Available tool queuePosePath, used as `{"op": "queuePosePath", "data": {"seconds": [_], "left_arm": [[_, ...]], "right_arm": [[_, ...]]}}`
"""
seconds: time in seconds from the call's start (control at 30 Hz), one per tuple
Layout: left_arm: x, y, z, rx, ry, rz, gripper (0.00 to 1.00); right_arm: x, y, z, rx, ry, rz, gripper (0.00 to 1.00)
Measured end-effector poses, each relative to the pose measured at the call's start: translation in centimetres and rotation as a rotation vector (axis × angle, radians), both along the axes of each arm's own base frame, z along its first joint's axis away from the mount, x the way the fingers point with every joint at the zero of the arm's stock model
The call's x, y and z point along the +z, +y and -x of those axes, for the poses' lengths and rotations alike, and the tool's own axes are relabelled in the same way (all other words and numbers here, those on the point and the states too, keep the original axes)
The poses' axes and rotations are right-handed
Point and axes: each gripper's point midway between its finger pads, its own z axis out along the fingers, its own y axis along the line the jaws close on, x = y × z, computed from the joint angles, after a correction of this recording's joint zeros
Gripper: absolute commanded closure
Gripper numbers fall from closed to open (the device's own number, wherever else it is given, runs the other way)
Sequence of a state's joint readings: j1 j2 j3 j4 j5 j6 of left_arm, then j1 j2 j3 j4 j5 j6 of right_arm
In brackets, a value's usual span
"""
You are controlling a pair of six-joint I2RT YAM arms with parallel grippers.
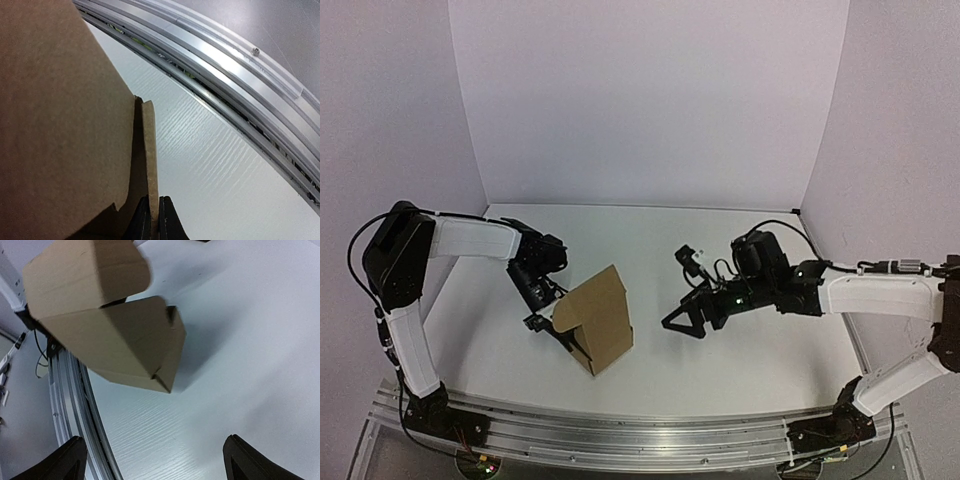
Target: Fold the paper box
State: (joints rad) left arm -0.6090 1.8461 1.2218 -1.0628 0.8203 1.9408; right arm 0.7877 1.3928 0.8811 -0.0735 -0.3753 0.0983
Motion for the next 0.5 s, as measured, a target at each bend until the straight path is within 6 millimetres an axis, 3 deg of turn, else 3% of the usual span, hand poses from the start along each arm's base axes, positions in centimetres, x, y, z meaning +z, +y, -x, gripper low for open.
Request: {"op": "queuePosePath", "data": {"seconds": [0.07, 0.17, 0.2, 0.5], "left_arm": [[-1.2, 0.3, -0.1, -0.013, -0.003, -0.031, 1.00], [-3.0, 0.8, -0.2, -0.029, 0.007, -0.084, 1.00], [-3.5, 0.9, -0.3, -0.035, 0.013, -0.096, 0.96], [-4.0, 0.0, -2.2, -0.048, -0.073, -0.073, 0.56]], "right_arm": [[-1.8, 1.2, 2.3, 0.070, -0.030, 0.009, 0.04], [-2.8, 3.4, 4.2, 0.157, -0.101, -0.004, 0.04], [-2.9, 4.1, 4.5, 0.175, -0.125, -0.013, 0.04], [-5.7, 6.7, 2.2, 0.163, -0.244, 0.005, 0.03]]}}
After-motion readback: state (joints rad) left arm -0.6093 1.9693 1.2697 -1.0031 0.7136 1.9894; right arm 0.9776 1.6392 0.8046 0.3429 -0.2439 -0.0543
